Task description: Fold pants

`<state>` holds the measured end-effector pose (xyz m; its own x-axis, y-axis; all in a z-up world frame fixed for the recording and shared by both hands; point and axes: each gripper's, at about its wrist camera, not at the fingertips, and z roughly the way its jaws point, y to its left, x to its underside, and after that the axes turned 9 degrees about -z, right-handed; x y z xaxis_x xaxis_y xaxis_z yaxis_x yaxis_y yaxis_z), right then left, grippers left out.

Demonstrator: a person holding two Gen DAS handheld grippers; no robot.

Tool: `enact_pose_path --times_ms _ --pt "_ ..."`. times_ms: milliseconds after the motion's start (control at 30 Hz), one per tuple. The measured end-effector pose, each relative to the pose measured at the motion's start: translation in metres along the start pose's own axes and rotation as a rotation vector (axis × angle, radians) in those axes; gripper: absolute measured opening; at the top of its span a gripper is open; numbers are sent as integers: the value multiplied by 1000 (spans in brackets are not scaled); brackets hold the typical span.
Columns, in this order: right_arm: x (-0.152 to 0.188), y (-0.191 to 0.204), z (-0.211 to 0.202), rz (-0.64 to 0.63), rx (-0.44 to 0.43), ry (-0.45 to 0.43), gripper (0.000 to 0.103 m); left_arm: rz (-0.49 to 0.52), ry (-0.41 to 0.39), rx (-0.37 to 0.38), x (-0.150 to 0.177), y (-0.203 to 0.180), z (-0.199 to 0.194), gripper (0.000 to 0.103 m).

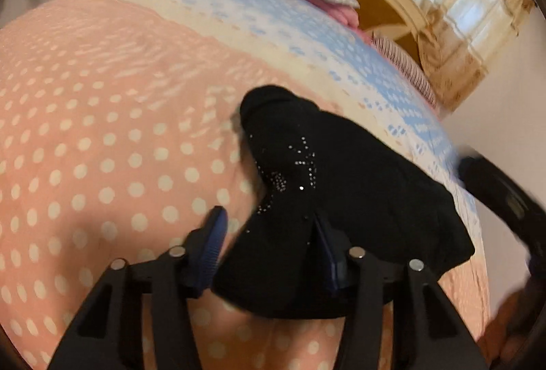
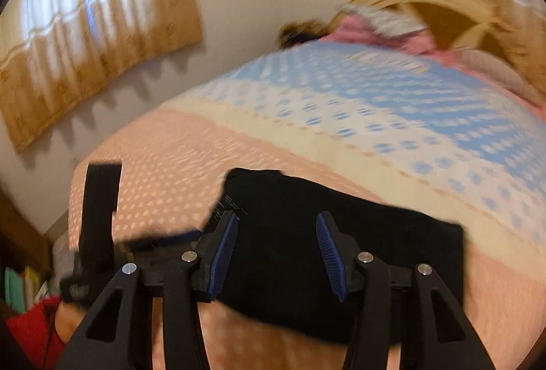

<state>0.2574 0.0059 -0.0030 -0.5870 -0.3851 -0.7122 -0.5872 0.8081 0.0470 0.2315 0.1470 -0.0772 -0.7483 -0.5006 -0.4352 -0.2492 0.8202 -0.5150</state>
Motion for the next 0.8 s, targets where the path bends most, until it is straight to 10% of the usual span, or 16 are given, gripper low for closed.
enact_pose_path --times_ms 67,267,367,467,567,667,800 --pt "-16 -4 36 12 -99 66 51 -37 30 38 13 -5 -5 25" --pt "-16 -2 146 21 -204 301 51 -227 59 52 32 -1 -18 23" --pt "-17 12 157 -19 -147 269 55 -269 52 -3 35 6 -20 29" --pt "-17 23 150 -57 -100 258 55 -184 32 -92 34 -4 -34 44" --pt "-17 7 107 37 -145 102 55 -78 -87 -269 39 -3 -65 79" --pt "-1 -21 48 230 -199 -64 56 -51 -227 -380 40 8 -89 80" --pt "36 -19 9 214 -91 -29 56 48 -310 -364 33 -9 -97 80"
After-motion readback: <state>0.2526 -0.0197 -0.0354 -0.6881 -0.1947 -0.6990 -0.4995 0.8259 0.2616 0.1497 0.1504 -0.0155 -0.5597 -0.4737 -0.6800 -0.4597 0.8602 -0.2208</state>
